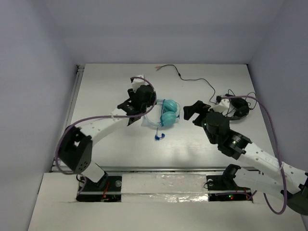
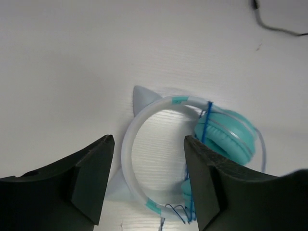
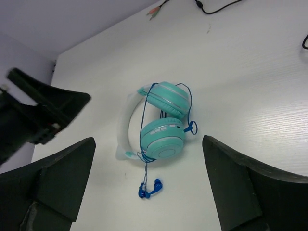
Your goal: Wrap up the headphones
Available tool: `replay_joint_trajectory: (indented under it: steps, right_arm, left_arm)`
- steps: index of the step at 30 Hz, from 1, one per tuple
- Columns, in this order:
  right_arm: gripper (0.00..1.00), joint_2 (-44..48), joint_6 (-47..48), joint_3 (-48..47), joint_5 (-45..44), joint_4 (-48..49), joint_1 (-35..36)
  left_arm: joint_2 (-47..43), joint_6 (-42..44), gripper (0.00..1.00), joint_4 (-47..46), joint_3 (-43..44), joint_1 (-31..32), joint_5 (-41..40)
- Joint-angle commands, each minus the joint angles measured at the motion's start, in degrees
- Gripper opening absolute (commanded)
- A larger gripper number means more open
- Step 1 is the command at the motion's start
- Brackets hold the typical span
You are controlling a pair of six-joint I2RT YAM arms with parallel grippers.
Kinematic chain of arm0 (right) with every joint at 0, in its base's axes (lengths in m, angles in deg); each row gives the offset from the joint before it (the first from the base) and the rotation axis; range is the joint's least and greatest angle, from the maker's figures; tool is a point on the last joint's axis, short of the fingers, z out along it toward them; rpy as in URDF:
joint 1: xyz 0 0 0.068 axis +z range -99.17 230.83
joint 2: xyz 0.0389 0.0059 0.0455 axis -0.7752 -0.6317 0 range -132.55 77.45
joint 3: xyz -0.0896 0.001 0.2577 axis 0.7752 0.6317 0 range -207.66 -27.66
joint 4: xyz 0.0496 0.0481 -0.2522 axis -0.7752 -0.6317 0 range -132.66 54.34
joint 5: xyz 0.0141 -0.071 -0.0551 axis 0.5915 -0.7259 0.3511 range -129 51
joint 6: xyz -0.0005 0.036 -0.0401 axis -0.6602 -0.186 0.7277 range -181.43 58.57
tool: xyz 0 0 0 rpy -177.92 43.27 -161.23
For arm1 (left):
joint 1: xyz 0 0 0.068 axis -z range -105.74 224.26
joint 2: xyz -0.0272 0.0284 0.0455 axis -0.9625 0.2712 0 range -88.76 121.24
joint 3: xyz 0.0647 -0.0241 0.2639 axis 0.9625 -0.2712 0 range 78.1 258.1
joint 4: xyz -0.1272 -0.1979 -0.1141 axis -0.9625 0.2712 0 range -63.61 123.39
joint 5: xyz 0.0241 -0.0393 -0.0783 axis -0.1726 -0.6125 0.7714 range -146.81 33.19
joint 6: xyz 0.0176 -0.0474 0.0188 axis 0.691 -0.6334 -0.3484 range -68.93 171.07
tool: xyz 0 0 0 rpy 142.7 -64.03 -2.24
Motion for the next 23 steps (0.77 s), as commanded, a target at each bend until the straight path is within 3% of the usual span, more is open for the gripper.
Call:
replay_joint_trajectory:
  steps: [1,8,13,17,18,23]
  right_arm:
    - [1.0,3.2,3.0,-3.2,-1.1,-3.3,-0.3]
    - [1.0,1.9,5.3,-10.3,-0.1,-15.0,-0.3]
    - [1.0,5.8,-1.9,-11.4,-0.9,-19.7,-0.3]
    - [1.0,8.1,-2.6,-12.1,-1.0,-21.2,-0.3]
    - [1.0,8.4,-3.0,-12.4,-1.1,-22.1,-0.3]
    - [1.0,9.5,-3.3,-11.5,-1.7,-21.7,-0.3]
  left_arm:
    - [-12.0,1.0,0.59,-1.2,0.0,-0.2,0.9]
    - [-28.7,3.2,0.75,-0.3,-3.7,-0.2,8.0]
    - [-37.1,6.3,0.91,6.6,-2.7,-0.2,9.1]
    - [-40.5,8.9,0.94,11.0,-1.9,-0.2,10.6]
    - [-41.2,9.2,0.99,12.1,-2.1,-0.2,10.5]
    - [-46.9,10.3,0.99,12.0,-7.8,-0.2,9.3]
